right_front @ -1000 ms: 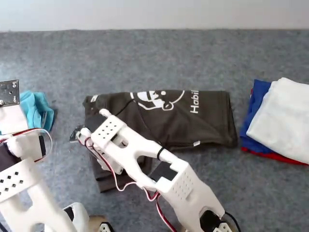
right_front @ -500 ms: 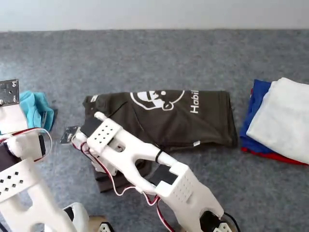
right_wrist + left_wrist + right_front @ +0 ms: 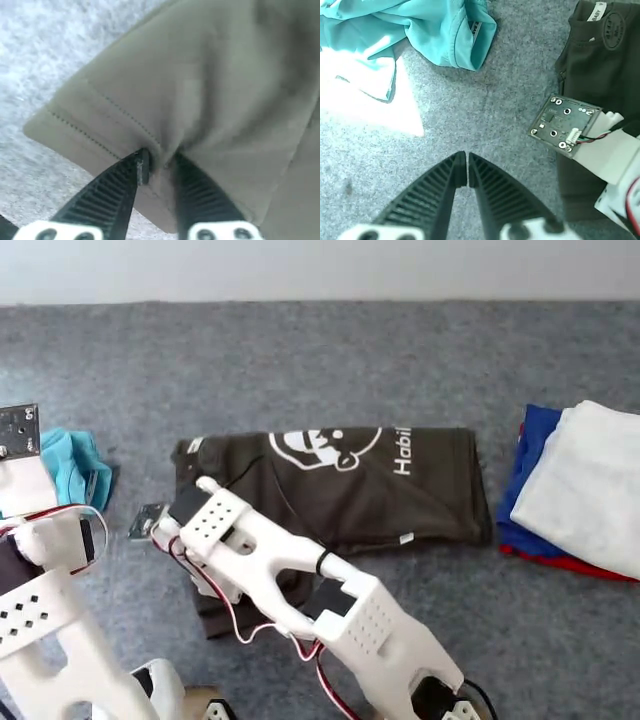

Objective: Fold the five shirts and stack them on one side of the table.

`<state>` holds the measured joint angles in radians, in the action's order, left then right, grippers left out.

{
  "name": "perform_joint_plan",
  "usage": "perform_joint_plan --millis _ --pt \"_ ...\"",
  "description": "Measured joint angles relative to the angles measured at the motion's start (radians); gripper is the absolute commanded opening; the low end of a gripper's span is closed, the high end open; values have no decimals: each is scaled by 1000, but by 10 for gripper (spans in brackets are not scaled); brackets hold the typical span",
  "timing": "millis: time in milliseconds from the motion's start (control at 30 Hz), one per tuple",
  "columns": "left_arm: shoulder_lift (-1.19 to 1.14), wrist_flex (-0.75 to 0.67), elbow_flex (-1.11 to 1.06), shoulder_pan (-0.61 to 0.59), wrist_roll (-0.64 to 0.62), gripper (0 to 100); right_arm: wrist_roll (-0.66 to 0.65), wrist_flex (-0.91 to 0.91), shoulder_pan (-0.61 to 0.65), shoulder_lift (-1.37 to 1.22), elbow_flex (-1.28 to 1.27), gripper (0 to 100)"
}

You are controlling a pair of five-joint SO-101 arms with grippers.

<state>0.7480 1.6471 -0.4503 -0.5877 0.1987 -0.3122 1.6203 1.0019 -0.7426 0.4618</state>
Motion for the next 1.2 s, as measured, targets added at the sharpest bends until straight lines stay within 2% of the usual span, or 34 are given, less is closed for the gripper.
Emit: perform_joint_plan --millis 300,533,767,933,1200 --pt "0 -3 0 0 0 15 0 20 -43 -2 0 10" --pt "0 -3 0 0 0 15 -40 127 -44 64 0 10" --pt "0 -3 0 0 0 15 -52 130 -44 75 0 17" --pt "0 -3 0 0 0 15 -52 126 -35 77 0 70" --pt "0 -3 0 0 0 15 -52 109 -34 35 0 29"
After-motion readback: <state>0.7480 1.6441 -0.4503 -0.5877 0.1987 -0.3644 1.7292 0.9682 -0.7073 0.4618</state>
